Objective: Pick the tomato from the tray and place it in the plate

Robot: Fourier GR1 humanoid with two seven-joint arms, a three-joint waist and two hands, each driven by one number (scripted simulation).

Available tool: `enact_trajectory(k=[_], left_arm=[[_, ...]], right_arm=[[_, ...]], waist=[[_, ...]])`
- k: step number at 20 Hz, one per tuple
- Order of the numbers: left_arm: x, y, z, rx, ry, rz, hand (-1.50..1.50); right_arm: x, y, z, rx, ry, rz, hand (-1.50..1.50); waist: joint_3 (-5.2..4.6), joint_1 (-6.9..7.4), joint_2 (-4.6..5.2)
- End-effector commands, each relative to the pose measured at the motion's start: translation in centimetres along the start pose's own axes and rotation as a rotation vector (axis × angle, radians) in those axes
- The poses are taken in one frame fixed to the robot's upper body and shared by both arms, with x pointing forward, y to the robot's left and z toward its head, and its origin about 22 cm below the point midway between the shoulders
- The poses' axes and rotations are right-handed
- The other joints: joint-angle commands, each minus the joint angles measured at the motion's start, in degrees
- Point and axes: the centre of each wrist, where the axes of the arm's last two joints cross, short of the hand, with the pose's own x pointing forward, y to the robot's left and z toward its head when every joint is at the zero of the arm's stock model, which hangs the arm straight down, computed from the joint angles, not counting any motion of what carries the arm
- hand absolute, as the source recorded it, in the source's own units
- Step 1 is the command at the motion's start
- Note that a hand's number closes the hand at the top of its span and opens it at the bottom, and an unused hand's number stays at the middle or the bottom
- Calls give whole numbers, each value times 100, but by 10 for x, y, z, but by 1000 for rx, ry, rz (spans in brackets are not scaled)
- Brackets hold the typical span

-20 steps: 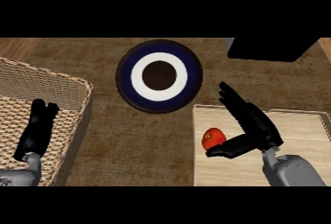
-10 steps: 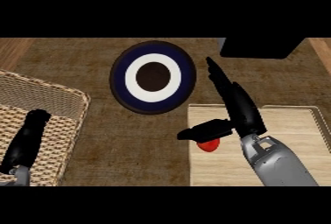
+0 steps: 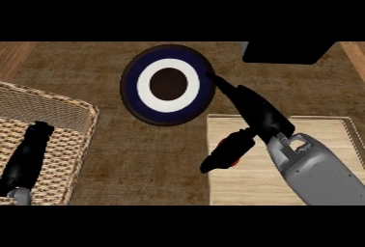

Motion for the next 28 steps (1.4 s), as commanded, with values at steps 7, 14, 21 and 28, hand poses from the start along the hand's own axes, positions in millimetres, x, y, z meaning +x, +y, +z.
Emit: enact_trajectory(k=[7, 14, 21, 28], left_arm=[[-5, 0, -1, 23, -255, -3, 0], [0, 7, 6, 11, -263, 3, 0], [0, -3, 8, 0, -253, 1, 0], [-16, 0, 17, 7, -245, 9, 0]], right_arm=[[29, -11, -20, 197, 279, 324, -150], [19, -15, -47, 314, 402, 398, -150], [-9, -6, -65, 477, 493, 555, -150], [-26, 6, -74, 558, 508, 562, -150]], waist=[[7, -29, 46], [10, 90, 66], [8, 107, 94], [12, 64, 40]])
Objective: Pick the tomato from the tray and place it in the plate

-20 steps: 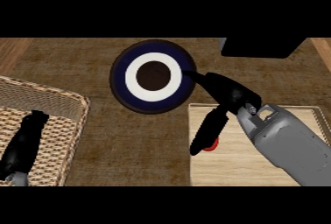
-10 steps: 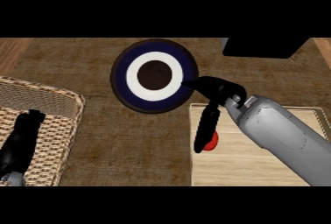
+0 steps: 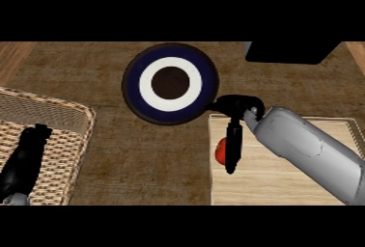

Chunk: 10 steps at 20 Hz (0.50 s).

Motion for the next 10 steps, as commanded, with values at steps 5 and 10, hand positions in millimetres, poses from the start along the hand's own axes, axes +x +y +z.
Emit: enact_trajectory(k=[5, 10], left_arm=[[-18, 5, 2, 6, -257, -3, 0], [-16, 5, 0, 13, -256, -14, 0]], right_arm=[[-15, 0, -15, 134, 88, 97, -150], [-15, 7, -26, 173, 88, 118, -150]], waist=[[10, -87, -28], [11, -129, -22]])
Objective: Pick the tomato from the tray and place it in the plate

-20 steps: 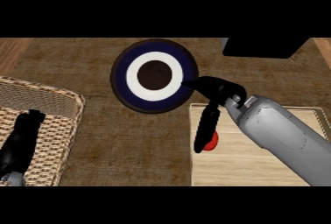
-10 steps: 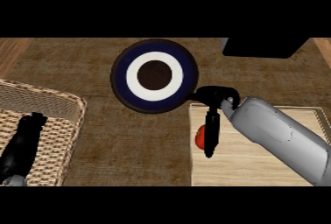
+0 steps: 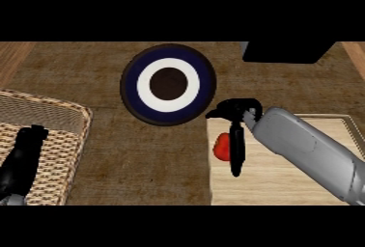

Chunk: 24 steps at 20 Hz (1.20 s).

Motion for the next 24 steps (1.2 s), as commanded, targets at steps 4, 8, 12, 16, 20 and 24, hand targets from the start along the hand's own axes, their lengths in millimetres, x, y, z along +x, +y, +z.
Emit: enact_trajectory(k=[4, 8, 12, 16, 20, 24], left_arm=[[-9, 4, -4, 20, -284, 0, 0], [-10, 8, -1, -6, -282, 6, 0], [-11, 6, 6, 12, -273, 3, 0], [-14, 6, 4, 8, -277, -3, 0], [-17, 2, -3, 16, -261, 4, 0], [-21, 3, 2, 9, -260, -13, 0]], right_arm=[[-3, 6, -15, 74, 98, 58, -150], [-6, 11, -20, 87, 101, 59, -150], [-12, 20, -27, 98, 106, 50, -150], [-15, 20, -27, 91, 45, 36, 150], [-11, 13, -19, 72, 31, 43, 150], [-21, 24, -28, 57, 18, 42, 150]], waist=[[6, -55, 22], [5, -56, 4], [11, -76, -22], [13, -91, 1], [6, -168, 7], [10, -116, 10]])
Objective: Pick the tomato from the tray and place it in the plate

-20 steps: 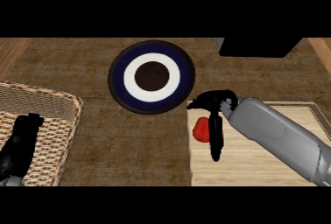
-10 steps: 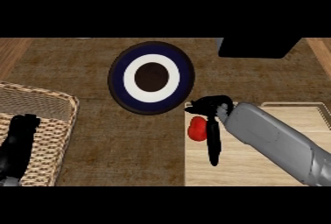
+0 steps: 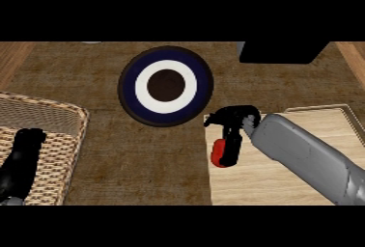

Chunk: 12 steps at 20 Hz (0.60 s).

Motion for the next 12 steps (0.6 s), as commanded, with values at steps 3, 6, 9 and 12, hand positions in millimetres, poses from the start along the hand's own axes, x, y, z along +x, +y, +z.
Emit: enact_trajectory(k=[3, 6, 9, 12], left_arm=[[-9, -7, 6, -32, -309, -7, 0], [22, -4, 5, -24, -292, -12, 0], [35, -5, 8, -25, -275, -9, 0], [45, -3, 11, -19, -310, -4, 0]], right_arm=[[-14, -8, -6, -90, 24, -7, 150], [-54, -52, 41, -368, -87, -53, 150], [-74, -77, 73, -589, -162, -98, 150], [-102, -83, 81, -775, -169, -93, 150]], waist=[[26, 137, 136], [66, 162, 238], [101, 204, 323], [99, 237, 364]])
